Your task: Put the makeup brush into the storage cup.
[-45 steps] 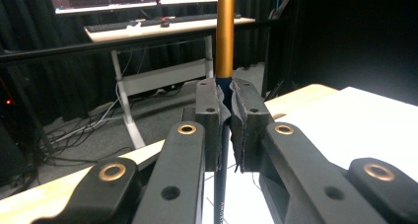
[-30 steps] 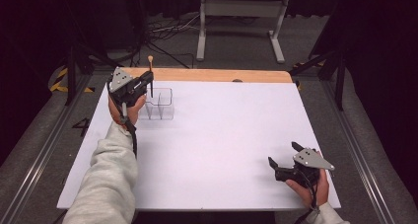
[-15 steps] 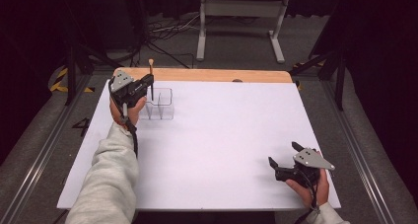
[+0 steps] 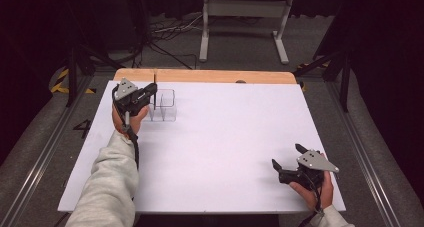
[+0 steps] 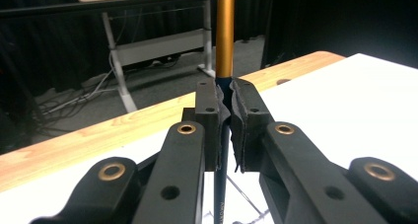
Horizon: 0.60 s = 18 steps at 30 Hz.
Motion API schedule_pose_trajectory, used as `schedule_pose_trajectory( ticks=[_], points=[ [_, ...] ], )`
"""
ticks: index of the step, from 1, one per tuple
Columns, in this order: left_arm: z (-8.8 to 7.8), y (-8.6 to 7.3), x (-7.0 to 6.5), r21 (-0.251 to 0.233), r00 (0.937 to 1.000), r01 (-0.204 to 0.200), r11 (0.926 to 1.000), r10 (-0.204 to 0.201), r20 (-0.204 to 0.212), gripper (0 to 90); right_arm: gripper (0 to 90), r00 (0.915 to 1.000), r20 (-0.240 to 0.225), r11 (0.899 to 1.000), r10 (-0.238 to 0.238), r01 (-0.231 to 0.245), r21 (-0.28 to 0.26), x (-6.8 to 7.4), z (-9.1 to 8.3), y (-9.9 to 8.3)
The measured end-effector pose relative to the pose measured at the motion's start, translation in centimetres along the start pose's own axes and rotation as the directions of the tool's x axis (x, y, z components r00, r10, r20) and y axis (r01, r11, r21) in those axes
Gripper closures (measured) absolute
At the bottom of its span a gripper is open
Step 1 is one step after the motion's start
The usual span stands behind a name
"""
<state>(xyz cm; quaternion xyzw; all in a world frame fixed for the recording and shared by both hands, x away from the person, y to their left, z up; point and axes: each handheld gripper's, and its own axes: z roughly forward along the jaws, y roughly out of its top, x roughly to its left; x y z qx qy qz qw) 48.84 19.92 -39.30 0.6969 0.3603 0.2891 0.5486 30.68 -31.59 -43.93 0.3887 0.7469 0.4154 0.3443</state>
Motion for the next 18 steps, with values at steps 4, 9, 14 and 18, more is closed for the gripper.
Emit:
schedule_pose_trajectory(
  ticks=[4,9,14,18],
  points=[
    [-0.09,-0.39,-0.20,0.012,1.0000,-0.001,0.9999,0.001,0.001,82.8,6.5,1.0000,0.000,1.000,-0.002,0.002,0.000,0.05,-0.02,0.02],
    [-0.18,-0.73,-0.25,0.020,1.0000,-0.001,0.9998,0.001,0.005,82.8,6.5,1.0000,-0.001,1.000,-0.004,0.004,0.002,0.09,0.00,0.04],
    [-0.38,-0.94,-0.12,0.016,0.9999,-0.002,0.9999,0.002,0.011,82.7,6.5,1.0000,-0.001,1.000,-0.003,0.003,0.002,0.10,0.01,0.04],
    [-0.53,-0.92,-0.04,0.017,1.0000,-0.001,0.9999,0.001,0.007,82.6,6.5,1.0000,-0.002,1.000,-0.002,0.002,0.003,0.10,0.06,0.02]
  ],
)
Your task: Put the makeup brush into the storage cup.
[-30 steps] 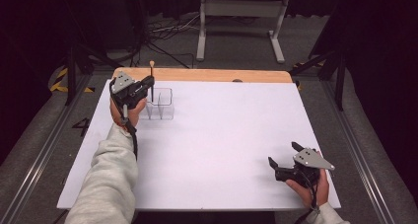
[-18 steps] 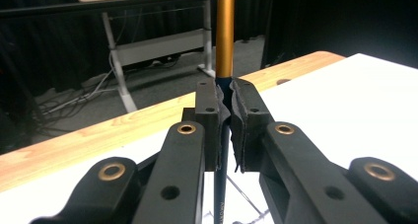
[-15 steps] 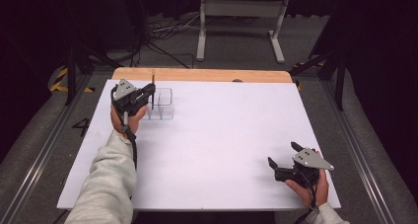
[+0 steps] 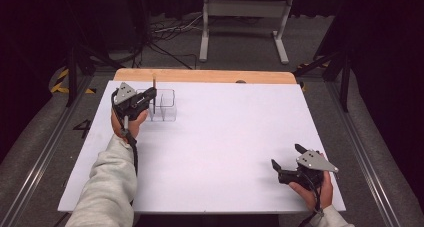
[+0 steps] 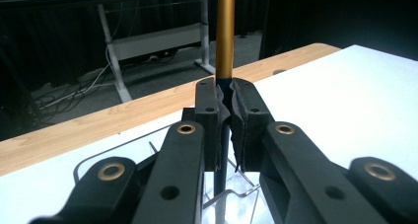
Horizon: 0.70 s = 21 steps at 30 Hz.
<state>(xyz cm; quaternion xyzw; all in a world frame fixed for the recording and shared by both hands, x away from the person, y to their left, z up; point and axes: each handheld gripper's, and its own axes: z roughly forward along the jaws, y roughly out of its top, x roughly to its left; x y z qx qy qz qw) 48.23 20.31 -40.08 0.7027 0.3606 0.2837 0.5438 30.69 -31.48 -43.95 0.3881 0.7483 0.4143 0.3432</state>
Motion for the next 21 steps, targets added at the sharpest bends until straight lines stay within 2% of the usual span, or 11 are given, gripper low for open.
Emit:
schedule_pose_trajectory(
  ticks=[5,18,21],
  points=[
    [0.09,0.05,-0.03,0.009,0.9999,-0.007,0.9999,0.007,0.007,82.6,6.5,1.0000,-0.001,1.000,0.000,0.000,0.001,0.02,0.02,0.00],
    [-0.08,0.16,-0.07,0.008,0.9999,-0.009,0.9999,0.009,-0.012,81.7,6.5,1.0000,-0.003,1.000,-0.002,0.002,0.003,0.03,0.03,-0.01],
    [-0.23,0.25,-0.05,0.011,0.9996,-0.012,0.9999,0.012,-0.025,78.0,6.5,1.0000,-0.002,1.000,-0.003,0.003,0.004,0.05,0.01,0.01]
  ],
)
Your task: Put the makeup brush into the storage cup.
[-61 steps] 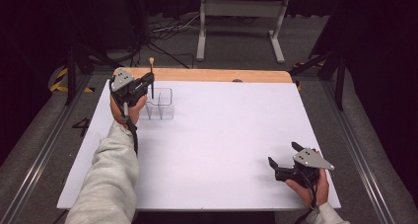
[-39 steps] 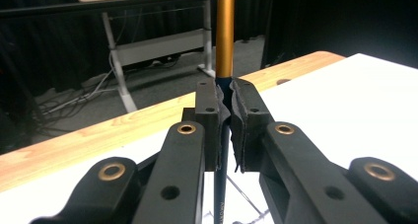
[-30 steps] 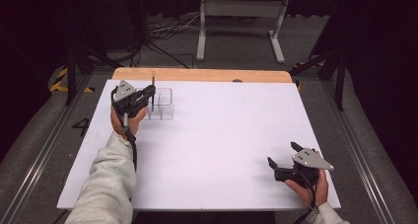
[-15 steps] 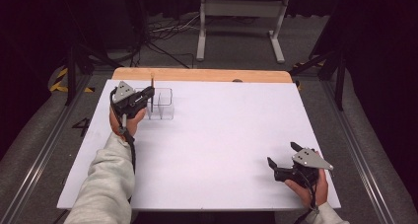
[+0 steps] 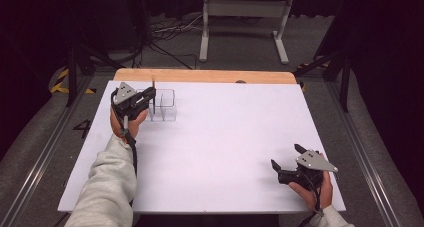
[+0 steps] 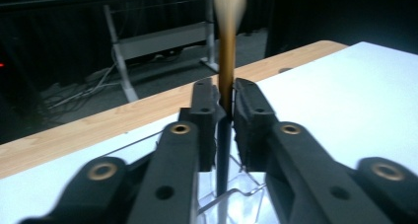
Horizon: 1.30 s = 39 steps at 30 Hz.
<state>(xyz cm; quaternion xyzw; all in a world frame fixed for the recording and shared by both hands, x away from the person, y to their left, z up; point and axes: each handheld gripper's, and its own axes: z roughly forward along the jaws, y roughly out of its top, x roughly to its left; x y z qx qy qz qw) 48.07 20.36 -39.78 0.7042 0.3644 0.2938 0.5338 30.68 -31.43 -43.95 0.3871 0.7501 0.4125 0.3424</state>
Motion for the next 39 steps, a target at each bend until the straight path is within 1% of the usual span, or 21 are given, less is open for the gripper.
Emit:
schedule_pose_trajectory(
  ticks=[6,8,9,11,12,13,14,17,19,21,23,24,25,27,28,30,31,32,34,37,39],
  points=[
    [-0.6,0.2,0.2,-0.012,1.0000,-0.003,0.9999,0.003,-0.007,74.2,6.5,1.0000,-0.003,1.000,0.001,-0.001,-0.001,0.0,0.0,0.0],
    [-0.8,0.3,0.2,-0.014,0.9999,-0.011,0.9998,0.011,-0.006,72.5,6.5,1.0000,-0.003,1.000,0.001,-0.001,0.001,0.0,0.1,0.0],
    [-1.0,0.4,0.1,-0.015,0.9997,-0.018,0.9997,0.017,-0.015,70.9,6.5,1.0000,-0.003,1.000,-0.001,0.001,0.000,0.0,0.1,0.0],
    [-1.1,0.5,0.2,-0.017,0.9997,-0.022,0.9996,0.021,-0.014,70.0,6.5,1.0000,-0.002,1.000,-0.001,0.001,0.000,0.0,0.0,0.0],
    [-1.3,0.6,0.2,-0.017,0.9998,-0.020,0.9997,0.020,-0.007,69.6,6.5,1.0000,-0.002,1.000,0.000,0.000,0.000,0.0,0.0,0.0],
    [-1.4,0.6,0.2,-0.018,0.9995,-0.027,0.9995,0.026,-0.016,68.1,6.5,1.0000,-0.003,1.000,0.000,0.000,0.000,0.0,0.0,0.0],
    [-1.5,0.7,0.2,-0.021,0.9995,-0.025,0.9995,0.024,-0.021,66.2,6.5,1.0000,-0.003,1.000,0.000,0.000,0.000,0.0,0.1,0.0],
    [-1.8,0.8,0.1,-0.028,0.9994,-0.029,0.9992,0.029,-0.017,63.7,6.5,1.0000,-0.003,1.000,-0.001,0.001,0.000,0.0,0.1,0.0],
    [-1.9,0.9,0.1,-0.023,0.9992,-0.037,0.9990,0.037,-0.013,59.5,6.5,1.0000,-0.002,1.000,-0.003,0.003,0.000,0.1,0.0,0.0],
    [-2.0,1.0,-0.1,-0.021,0.9984,-0.047,0.9987,0.046,-0.033,53.8,6.5,1.0000,-0.001,1.000,-0.002,0.002,0.000,0.1,0.0,0.0],
    [-2.0,1.1,-0.2,-0.015,0.9981,-0.056,0.9983,0.055,-0.026,51.5,6.5,1.0000,0.000,1.000,-0.003,0.003,0.000,0.1,0.0,0.0],
    [-2.0,1.2,-0.3,-0.012,0.9976,-0.061,0.9981,0.060,-0.036,48.1,6.5,1.0000,0.000,1.000,-0.003,0.003,0.000,0.1,0.0,0.0],
    [-2.1,1.3,-0.4,-0.011,0.9971,-0.067,0.9977,0.066,-0.038,45.9,6.5,1.0000,-0.001,1.000,-0.002,0.002,0.000,0.1,0.0,0.0],
    [-2.2,1.4,-0.5,-0.018,0.9971,-0.066,0.9977,0.065,-0.040,42.7,6.5,1.0000,-0.001,1.000,-0.003,0.003,0.000,0.1,0.0,0.0],
    [-2.3,1.4,-0.5,-0.017,0.9966,-0.069,0.9975,0.068,-0.045,37.7,6.5,1.0000,-0.001,1.000,-0.002,0.002,0.001,0.1,0.0,0.0],
    [-2.3,1.5,-0.6,-0.012,0.9971,-0.067,0.9977,0.066,-0.037,31.8,6.6,1.0000,-0.001,1.000,-0.002,0.002,0.001,0.1,0.0,0.0],
    [-2.3,1.5,-0.7,-0.008,0.9969,-0.066,0.9978,0.065,-0.043,31.8,6.6,1.0000,-0.001,1.000,-0.002,0.002,0.001,0.1,0.0,0.0],
    [-2.4,1.5,-0.7,-0.003,0.9965,-0.066,0.9978,0.066,-0.051,28.0,6.5,1.0000,-0.001,1.000,-0.003,0.003,0.000,0.1,0.0,0.0],
    [-2.5,1.6,-0.8,-0.007,0.9973,-0.065,0.9979,0.065,-0.035,26.4,6.6,1.0000,-0.002,1.000,-0.003,0.003,0.001,0.1,0.0,0.0],
    [-2.6,1.7,-0.9,0.000,0.9967,-0.074,0.9973,0.074,-0.033,22.7,6.6,1.0000,-0.003,1.000,-0.004,0.004,0.002,0.1,0.0,0.0],
    [-2.7,1.7,-1.0,0.002,0.9963,-0.073,0.9974,0.073,-0.047,18.2,6.6,1.0000,-0.003,1.000,-0.004,0.004,0.001,0.1,0.1,0.0]
  ],
)
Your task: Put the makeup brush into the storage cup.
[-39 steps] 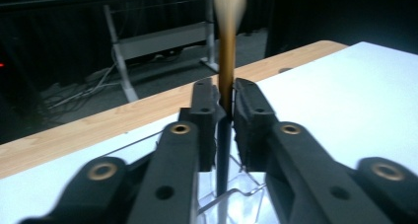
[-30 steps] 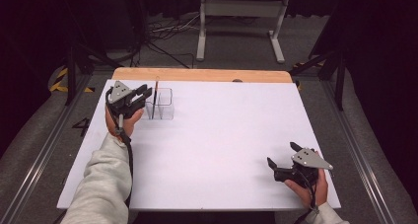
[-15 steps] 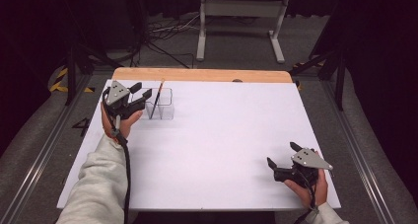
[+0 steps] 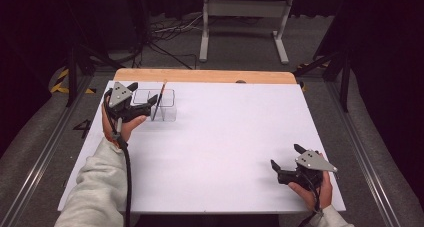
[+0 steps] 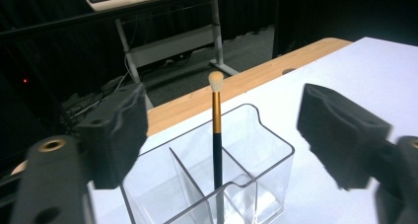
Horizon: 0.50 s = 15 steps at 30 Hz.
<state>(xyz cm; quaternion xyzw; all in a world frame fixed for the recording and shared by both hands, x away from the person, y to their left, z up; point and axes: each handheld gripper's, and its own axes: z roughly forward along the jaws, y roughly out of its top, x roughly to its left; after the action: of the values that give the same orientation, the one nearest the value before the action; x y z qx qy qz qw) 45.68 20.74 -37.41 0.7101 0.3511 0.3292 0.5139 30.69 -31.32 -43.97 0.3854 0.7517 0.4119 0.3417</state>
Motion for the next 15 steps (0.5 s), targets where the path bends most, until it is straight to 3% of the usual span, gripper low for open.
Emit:
schedule_pose_trajectory(
  ticks=[6,15],
  points=[
    [-0.23,0.06,0.00,-0.005,0.9998,0.016,0.9999,-0.015,0.015,8.6,6.5,1.0000,-0.001,1.000,-0.001,0.001,0.001,0.02,0.01,0.01],
    [-0.45,0.11,-0.26,-0.002,0.9985,-0.016,0.9999,0.016,0.052,1.0,6.6,1.0000,-0.002,1.000,-0.001,0.001,0.002,0.02,0.01,0.00]
  ],
)
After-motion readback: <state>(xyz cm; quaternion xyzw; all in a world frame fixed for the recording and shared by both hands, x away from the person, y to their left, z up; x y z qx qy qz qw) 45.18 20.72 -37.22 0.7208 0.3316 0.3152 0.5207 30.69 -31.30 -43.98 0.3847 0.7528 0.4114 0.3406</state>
